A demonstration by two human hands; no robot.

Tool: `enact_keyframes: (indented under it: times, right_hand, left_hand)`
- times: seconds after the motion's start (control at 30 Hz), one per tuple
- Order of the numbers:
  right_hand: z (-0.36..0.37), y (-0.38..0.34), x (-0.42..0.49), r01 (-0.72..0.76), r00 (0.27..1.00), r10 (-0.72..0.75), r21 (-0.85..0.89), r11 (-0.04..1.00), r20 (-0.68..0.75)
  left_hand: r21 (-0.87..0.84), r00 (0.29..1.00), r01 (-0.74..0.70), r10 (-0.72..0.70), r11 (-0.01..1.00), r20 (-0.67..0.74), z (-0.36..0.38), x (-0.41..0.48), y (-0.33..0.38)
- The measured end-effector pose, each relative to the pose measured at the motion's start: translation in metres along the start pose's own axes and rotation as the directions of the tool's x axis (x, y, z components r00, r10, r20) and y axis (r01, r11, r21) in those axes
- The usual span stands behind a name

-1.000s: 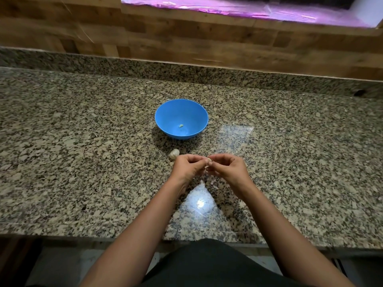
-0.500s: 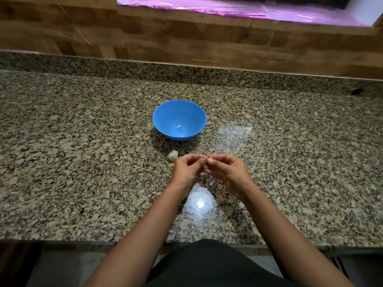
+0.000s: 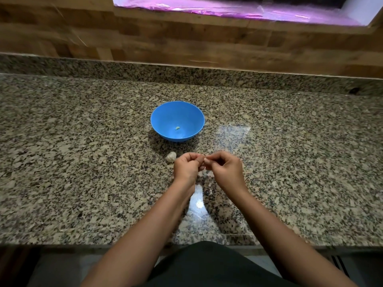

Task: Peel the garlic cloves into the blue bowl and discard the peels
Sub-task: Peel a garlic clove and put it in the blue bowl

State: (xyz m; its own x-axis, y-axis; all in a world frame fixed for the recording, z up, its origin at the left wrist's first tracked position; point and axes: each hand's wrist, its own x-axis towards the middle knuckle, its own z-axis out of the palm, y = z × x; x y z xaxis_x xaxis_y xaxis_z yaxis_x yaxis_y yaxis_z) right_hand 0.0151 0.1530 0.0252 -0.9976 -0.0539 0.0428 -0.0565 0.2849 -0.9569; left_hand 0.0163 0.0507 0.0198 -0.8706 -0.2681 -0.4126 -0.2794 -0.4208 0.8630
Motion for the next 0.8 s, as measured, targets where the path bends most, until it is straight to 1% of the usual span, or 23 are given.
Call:
enact_keyframes:
  times: [0.03,0.07,0.1,0.13,0.17,0.2,0.23,0.27,0.3,0.33,0.37,0.4,0.43,0.47,0.5,0.53,0.63,0.67,0.73,0.8]
  right_hand:
    - [0.002,-0.001,0.002,-0.120,0.993,0.120,0.102,0.988,0.007]
    - [0.003,0.000,0.004,-0.200,0.980,0.200,0.167,0.965,0.016]
    - [0.005,0.000,0.004,-0.239,0.971,0.237,0.182,0.954,0.029]
    - [0.005,0.002,0.003,-0.210,0.978,0.209,0.107,0.972,0.024]
    - [0.005,0.006,0.001,-0.089,0.996,0.090,-0.078,0.993,0.021]
    - [0.004,0.009,-0.003,0.098,0.995,-0.085,-0.285,0.953,0.059]
    - [0.002,0.012,-0.005,0.304,0.953,-0.275,-0.425,0.852,0.130]
    - [-0.001,0.017,-0.003,0.475,0.878,-0.433,-0.496,0.727,0.207]
    - [-0.005,0.022,0.000,0.560,0.823,-0.511,-0.510,0.653,0.248]
    - [-0.005,0.024,0.001,0.576,0.810,-0.534,-0.497,0.649,0.241]
    - [-0.005,0.025,0.001,0.505,0.859,-0.480,-0.447,0.738,0.177]
    - [-0.003,0.024,0.000,0.338,0.941,-0.330,-0.333,0.880,0.081]
    - [-0.001,0.022,0.000,0.129,0.992,-0.127,-0.173,0.976,0.024]
    - [0.000,0.020,-0.001,-0.043,0.999,0.043,-0.011,0.999,0.021]
    - [-0.001,0.019,0.000,-0.142,0.989,0.138,0.090,0.986,0.048]
    - [-0.004,0.018,0.002,-0.187,0.980,0.175,0.136,0.973,0.098]
    - [-0.016,0.012,0.009,-0.243,0.949,0.209,0.123,0.962,0.238]
    - [-0.018,0.011,0.011,-0.271,0.935,0.232,0.117,0.955,0.268]
    - [-0.018,0.012,0.014,-0.330,0.917,0.278,0.153,0.931,0.285]
    - [-0.014,0.013,0.013,-0.385,0.911,0.319,0.265,0.884,0.260]
  left_hand:
    - [0.041,0.999,-0.021,0.022,0.999,-0.029,0.000,0.000,-0.003]
    - [0.097,0.998,-0.035,0.040,0.995,-0.056,-0.001,0.001,-0.006]
    - [0.160,0.996,-0.032,0.044,0.987,-0.072,-0.002,0.002,-0.008]
    - [0.206,0.997,-0.006,0.022,0.979,-0.075,-0.004,0.004,-0.009]
    - [0.222,0.998,0.044,-0.032,0.974,-0.057,-0.006,0.006,-0.007]
    - [0.207,0.994,0.111,-0.109,0.972,-0.019,-0.007,0.007,-0.006]
    - [0.176,0.982,0.180,-0.188,0.968,0.025,-0.008,0.007,-0.002]
    - [0.137,0.967,0.240,-0.250,0.961,0.056,-0.008,0.007,0.001]
    - [0.102,0.954,0.283,-0.291,0.954,0.071,-0.008,0.008,0.004]
    - [0.078,0.947,0.306,-0.312,0.949,0.077,-0.008,0.009,0.004]
    - [0.070,0.945,0.312,-0.317,0.948,0.081,-0.007,0.010,0.005]
    - [0.068,0.947,0.307,-0.312,0.949,0.081,-0.007,0.011,0.004]
    - [0.065,0.949,0.300,-0.305,0.952,0.081,-0.006,0.011,0.004]
    - [0.057,0.950,0.300,-0.304,0.952,0.079,-0.007,0.011,0.003]
    - [0.049,0.946,0.313,-0.316,0.949,0.077,-0.009,0.011,0.003]
    - [0.046,0.936,0.339,-0.341,0.940,0.081,-0.012,0.012,0.003]
    - [0.092,0.889,0.434,-0.443,0.896,0.116,-0.020,0.014,0.007]
    - [0.099,0.885,0.442,-0.451,0.892,0.112,-0.021,0.015,0.008]
    - [0.057,0.905,0.410,-0.414,0.910,0.098,-0.020,0.016,0.006]
    - [-0.009,0.927,0.363,-0.361,0.932,0.102,-0.016,0.013,0.004]
